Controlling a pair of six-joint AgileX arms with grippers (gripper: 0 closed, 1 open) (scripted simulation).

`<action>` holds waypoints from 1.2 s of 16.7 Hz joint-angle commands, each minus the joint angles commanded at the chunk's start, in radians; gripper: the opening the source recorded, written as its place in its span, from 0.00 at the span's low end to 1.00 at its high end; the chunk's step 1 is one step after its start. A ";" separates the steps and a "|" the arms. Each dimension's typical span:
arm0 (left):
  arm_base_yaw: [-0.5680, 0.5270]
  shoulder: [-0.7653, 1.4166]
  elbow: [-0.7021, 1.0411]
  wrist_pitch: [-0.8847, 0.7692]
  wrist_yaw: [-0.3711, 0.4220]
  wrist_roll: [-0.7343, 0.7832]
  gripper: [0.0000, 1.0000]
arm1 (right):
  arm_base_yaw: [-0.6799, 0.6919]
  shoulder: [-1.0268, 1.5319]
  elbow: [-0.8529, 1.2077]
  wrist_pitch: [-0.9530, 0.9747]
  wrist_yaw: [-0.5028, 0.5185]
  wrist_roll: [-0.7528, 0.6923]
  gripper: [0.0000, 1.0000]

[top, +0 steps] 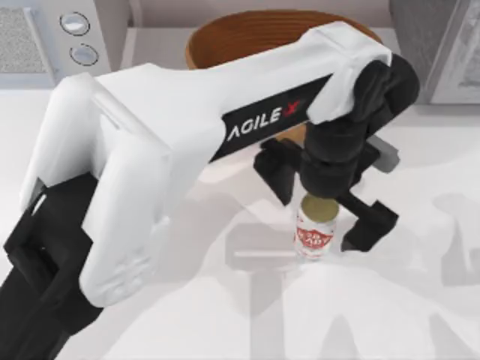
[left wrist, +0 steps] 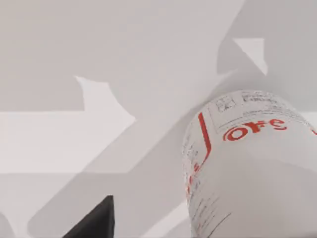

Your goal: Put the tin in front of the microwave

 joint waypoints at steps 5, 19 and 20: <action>0.000 -0.002 -0.023 0.022 0.000 0.000 1.00 | 0.000 0.000 0.000 0.000 0.000 0.000 1.00; 0.000 -0.002 -0.023 0.022 0.000 0.000 0.00 | 0.000 0.000 0.000 0.000 0.000 0.000 1.00; 0.000 -0.002 -0.023 0.022 0.000 0.000 0.00 | 0.000 0.000 0.000 0.000 0.000 0.000 1.00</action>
